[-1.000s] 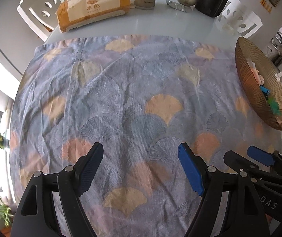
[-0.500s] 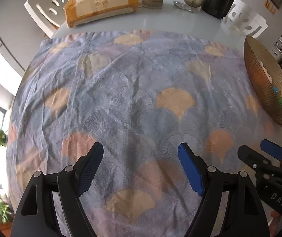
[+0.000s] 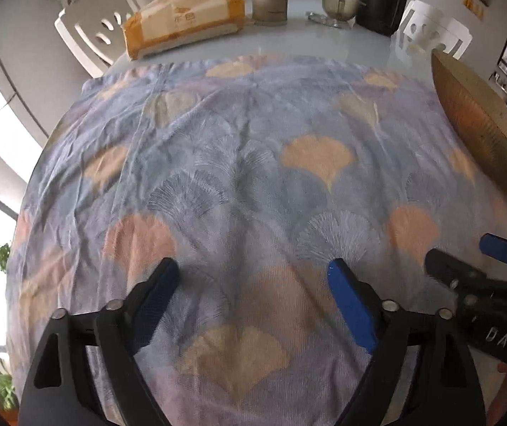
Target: Organize rigid objects
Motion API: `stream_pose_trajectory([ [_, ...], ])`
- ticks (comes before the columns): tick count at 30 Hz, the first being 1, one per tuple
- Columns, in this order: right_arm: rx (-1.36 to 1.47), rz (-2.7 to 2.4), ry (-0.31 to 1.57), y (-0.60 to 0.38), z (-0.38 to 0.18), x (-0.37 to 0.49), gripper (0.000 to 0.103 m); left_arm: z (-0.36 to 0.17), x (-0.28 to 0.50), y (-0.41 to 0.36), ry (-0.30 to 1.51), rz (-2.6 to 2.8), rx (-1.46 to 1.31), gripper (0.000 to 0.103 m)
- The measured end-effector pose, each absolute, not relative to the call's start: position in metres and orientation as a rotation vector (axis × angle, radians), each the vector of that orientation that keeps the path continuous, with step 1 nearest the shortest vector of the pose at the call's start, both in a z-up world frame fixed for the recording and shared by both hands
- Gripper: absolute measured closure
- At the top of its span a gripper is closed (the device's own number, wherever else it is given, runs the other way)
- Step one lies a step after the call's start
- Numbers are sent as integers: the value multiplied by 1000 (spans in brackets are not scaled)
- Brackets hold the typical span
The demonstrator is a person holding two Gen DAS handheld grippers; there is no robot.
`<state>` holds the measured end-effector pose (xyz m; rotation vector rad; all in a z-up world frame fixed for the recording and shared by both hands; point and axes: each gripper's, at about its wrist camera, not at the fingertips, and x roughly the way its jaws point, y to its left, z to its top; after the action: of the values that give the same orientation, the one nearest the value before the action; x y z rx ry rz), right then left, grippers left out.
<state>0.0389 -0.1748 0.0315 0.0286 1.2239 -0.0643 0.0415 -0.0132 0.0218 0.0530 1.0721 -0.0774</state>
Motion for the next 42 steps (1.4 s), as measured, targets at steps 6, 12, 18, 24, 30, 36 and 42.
stream_pose_trajectory([
  [6,4,-62,1180,-182,24,33,0,19,43,-2,1036,-57,35,0],
  [12,36,-106,1043,-182,24,14,0,20,37,-1,974,-98,50,0],
  [18,27,-106,953,-180,23,0,0,20,34,1,972,-110,55,0],
  [24,22,-107,954,-182,23,4,0,19,33,-1,970,-121,56,0],
  [30,23,-107,954,-182,23,4,0,18,32,0,970,-119,55,0],
  [36,23,-107,954,-182,23,4,0,18,32,1,970,-116,56,0],
  [42,24,-106,954,-181,23,4,0,17,32,0,968,-106,55,0],
])
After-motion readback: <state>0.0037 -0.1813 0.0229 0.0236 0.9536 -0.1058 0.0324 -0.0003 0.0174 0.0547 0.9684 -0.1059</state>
